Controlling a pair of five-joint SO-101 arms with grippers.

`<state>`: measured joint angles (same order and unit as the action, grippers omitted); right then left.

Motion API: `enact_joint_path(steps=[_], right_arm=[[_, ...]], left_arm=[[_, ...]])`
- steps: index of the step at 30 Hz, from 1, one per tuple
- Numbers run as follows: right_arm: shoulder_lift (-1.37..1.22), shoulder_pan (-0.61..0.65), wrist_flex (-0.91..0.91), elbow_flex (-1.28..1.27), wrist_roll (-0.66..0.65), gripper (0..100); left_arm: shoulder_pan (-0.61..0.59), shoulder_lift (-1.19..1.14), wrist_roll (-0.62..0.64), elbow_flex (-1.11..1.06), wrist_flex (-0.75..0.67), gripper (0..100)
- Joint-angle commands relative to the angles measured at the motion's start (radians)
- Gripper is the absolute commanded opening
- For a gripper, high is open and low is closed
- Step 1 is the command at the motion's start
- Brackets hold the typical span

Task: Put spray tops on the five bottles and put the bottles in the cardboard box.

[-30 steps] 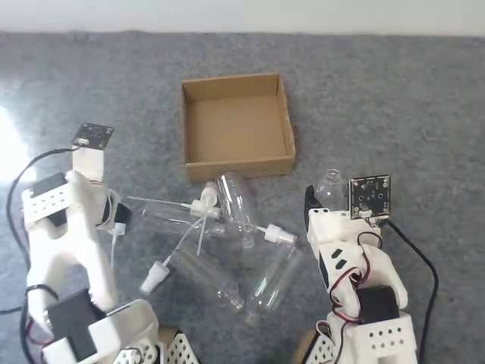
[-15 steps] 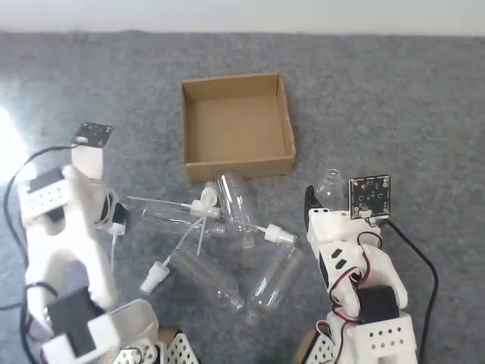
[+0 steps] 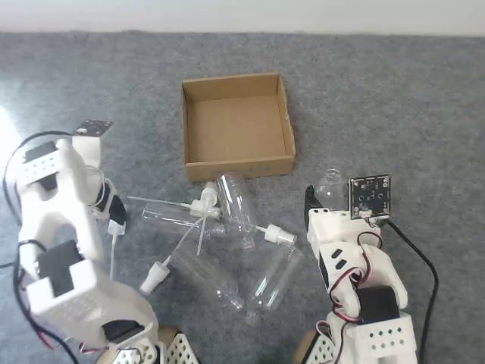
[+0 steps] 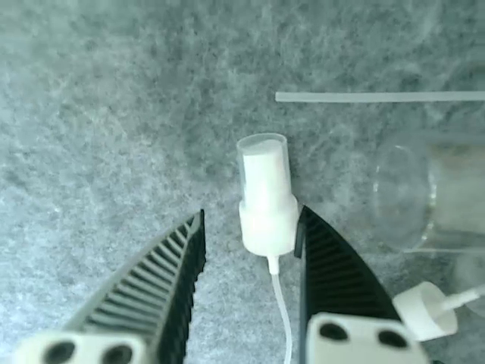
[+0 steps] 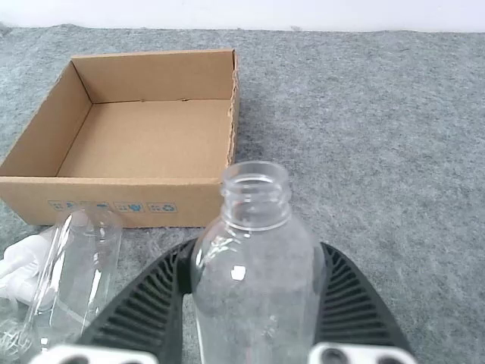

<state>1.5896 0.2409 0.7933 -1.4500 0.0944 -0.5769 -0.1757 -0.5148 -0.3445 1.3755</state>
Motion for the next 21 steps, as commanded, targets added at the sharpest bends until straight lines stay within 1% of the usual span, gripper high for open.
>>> enact_joint_path(steps=[1, 6, 17, 21], right_arm=[[0.016, 0.008, -0.025, 0.011, -0.002, 11.0], [0.016, 0.008, -0.025, 0.011, -0.002, 11.0], [0.016, 0.008, -0.025, 0.011, -0.002, 11.1], [0.016, 0.008, -0.025, 0.011, -0.002, 11.1]], left_arm=[[0.008, -0.012, -0.009, 0.050, 0.000, 18], [0.006, -0.021, -0.005, 0.044, -0.041, 18], [0.009, -0.057, -0.006, 0.019, -0.043, 17], [0.009, -0.112, -0.006, 0.022, -0.063, 12]])
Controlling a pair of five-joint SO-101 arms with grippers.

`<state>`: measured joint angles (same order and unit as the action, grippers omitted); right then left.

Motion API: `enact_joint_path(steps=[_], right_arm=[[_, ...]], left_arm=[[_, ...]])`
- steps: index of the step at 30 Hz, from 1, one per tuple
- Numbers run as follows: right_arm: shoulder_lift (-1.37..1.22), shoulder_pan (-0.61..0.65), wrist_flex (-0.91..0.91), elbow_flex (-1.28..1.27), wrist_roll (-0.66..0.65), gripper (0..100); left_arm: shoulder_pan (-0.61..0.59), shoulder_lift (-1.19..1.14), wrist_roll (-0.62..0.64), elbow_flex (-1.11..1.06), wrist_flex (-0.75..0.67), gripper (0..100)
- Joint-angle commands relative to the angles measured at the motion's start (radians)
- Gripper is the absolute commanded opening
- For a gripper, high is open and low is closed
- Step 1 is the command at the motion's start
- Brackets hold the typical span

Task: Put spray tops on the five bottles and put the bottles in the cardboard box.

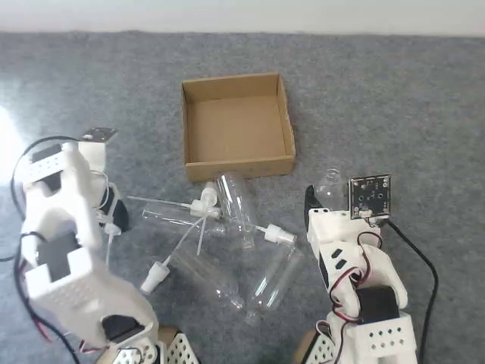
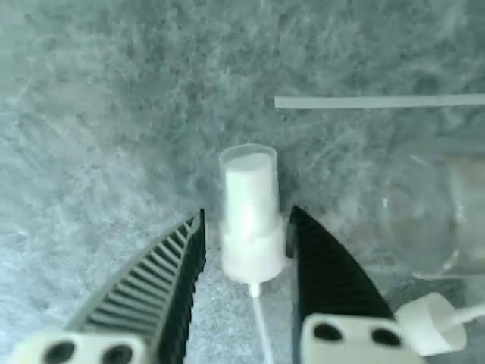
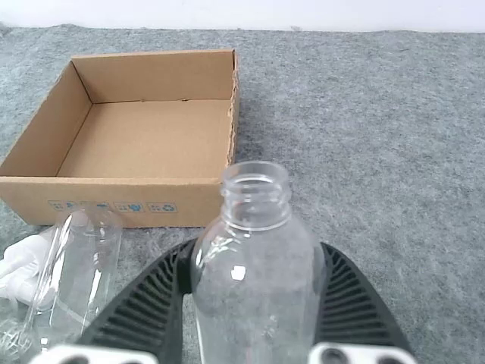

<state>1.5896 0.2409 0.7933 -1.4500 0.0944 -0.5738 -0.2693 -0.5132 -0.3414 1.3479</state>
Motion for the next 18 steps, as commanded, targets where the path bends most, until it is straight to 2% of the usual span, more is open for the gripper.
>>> enact_joint_path(steps=[1, 10, 18], right_arm=[[0.016, 0.008, -0.025, 0.011, -0.002, 11.1], [0.016, 0.008, -0.025, 0.011, -0.002, 11.1], [0.016, 0.008, -0.025, 0.011, -0.002, 11.1]], left_arm=[[0.006, -0.028, -0.006, 0.019, -0.046, 12], [0.002, 0.020, -0.006, 0.018, -0.021, 11], [0.000, 0.123, -0.006, 0.010, 0.014, 2]])
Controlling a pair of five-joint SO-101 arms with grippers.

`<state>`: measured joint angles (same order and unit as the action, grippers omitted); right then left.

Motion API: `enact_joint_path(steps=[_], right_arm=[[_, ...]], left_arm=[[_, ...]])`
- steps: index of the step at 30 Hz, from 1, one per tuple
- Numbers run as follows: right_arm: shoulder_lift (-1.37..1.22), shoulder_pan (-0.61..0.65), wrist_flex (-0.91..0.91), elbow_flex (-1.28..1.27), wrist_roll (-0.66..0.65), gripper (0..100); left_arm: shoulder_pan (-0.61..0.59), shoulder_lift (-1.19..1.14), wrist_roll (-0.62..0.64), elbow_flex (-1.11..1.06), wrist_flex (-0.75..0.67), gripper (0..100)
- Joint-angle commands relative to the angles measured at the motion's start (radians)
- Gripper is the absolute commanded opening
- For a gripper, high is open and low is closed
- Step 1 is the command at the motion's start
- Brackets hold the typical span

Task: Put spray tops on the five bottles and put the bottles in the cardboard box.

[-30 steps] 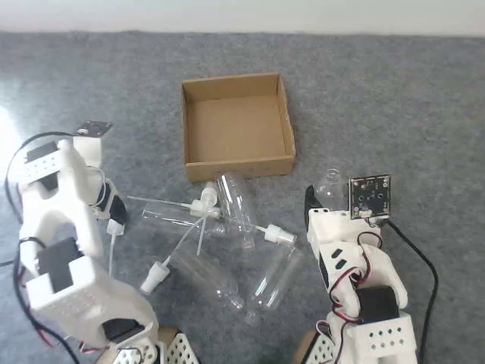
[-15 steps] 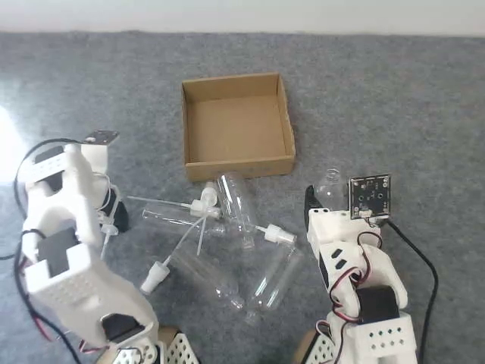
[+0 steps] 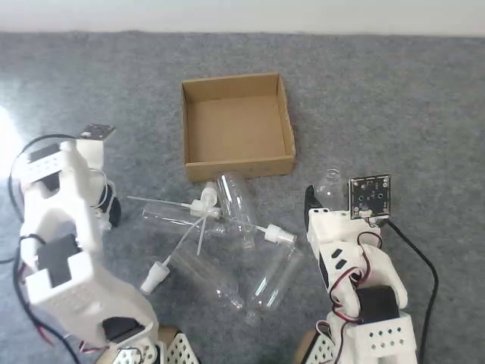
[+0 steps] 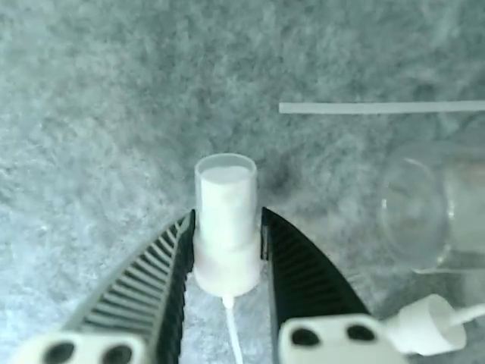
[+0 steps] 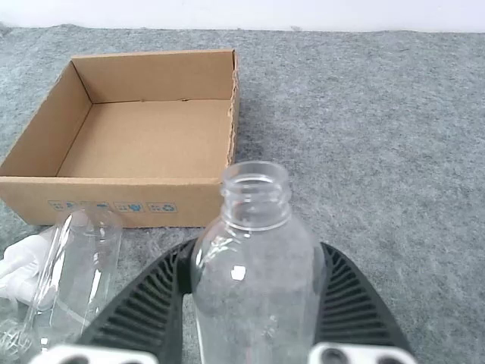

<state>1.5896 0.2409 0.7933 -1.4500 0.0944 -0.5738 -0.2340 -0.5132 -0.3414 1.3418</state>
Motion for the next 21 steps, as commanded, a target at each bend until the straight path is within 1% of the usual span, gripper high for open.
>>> enact_joint_path(steps=[1, 8, 13, 21], right_arm=[[0.016, 0.008, -0.025, 0.011, -0.002, 11.1], [0.016, 0.008, -0.025, 0.011, -0.002, 11.0], [0.016, 0.008, -0.025, 0.011, -0.002, 10.8], [0.016, 0.008, -0.025, 0.011, -0.002, 10.8]], left_arm=[[-0.002, 0.091, -0.006, 0.010, 0.020, 1], [0.000, 0.097, -0.006, 0.005, 0.049, 1], [-0.021, 0.114, -0.006, 0.019, 0.041, 1], [-0.066, 0.347, -0.005, 0.012, 0.048, 1]])
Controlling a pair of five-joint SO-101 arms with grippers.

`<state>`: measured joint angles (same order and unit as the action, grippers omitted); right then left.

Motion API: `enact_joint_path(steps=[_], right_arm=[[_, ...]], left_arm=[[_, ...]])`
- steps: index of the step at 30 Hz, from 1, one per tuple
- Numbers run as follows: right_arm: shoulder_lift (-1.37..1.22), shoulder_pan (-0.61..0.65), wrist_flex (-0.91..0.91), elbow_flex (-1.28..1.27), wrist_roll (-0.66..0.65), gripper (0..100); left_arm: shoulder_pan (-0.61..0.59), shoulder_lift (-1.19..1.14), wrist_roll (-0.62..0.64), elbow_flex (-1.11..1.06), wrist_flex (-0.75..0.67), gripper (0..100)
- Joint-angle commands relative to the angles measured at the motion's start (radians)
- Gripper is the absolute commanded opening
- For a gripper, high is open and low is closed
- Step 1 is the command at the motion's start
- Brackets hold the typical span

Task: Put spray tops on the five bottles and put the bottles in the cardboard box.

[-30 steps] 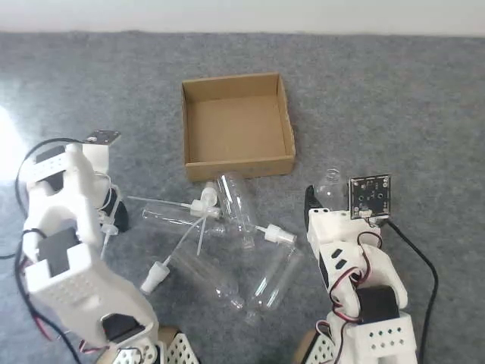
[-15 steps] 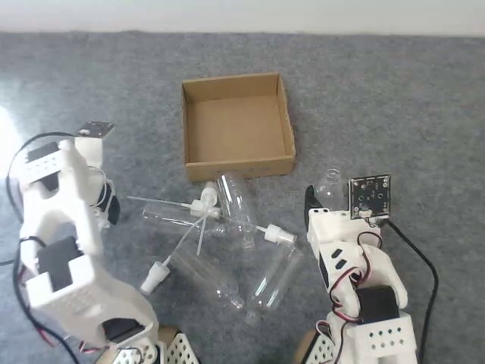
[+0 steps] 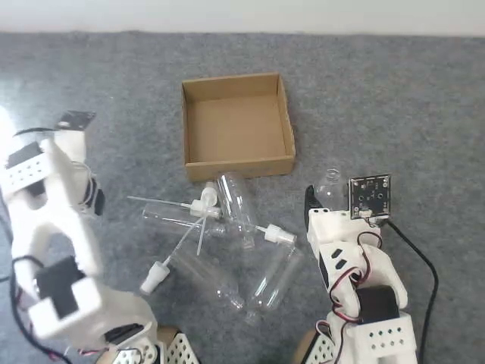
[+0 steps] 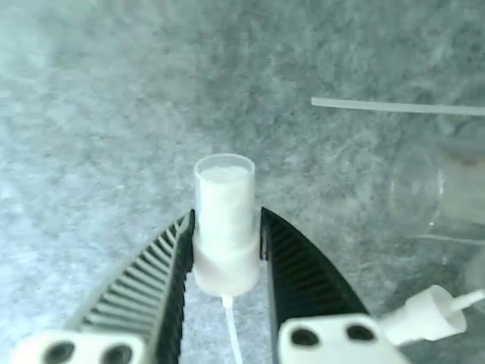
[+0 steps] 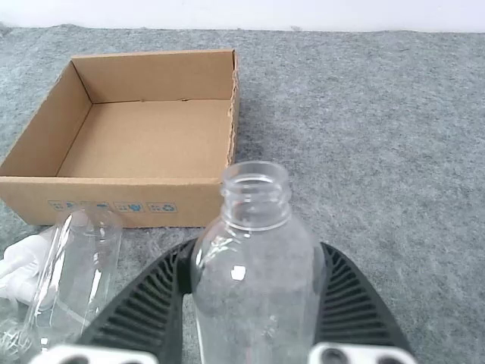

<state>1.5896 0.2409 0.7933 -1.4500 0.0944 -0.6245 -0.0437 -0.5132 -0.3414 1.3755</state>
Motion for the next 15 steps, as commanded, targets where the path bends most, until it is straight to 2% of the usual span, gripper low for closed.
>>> enact_joint_path(steps=[1, 7, 15], right_arm=[[0.016, 0.008, -0.025, 0.011, -0.002, 10.8], [0.016, 0.008, -0.030, 0.002, -0.002, 11.0], [0.016, 0.008, -0.143, -0.064, -0.002, 10.8]], left_arm=[[-0.015, 0.184, -0.003, -0.001, 0.014, 1], [-0.012, 0.321, 0.074, -0.097, -0.025, 1], [-0.012, 0.512, 0.152, -0.254, -0.140, 1]])
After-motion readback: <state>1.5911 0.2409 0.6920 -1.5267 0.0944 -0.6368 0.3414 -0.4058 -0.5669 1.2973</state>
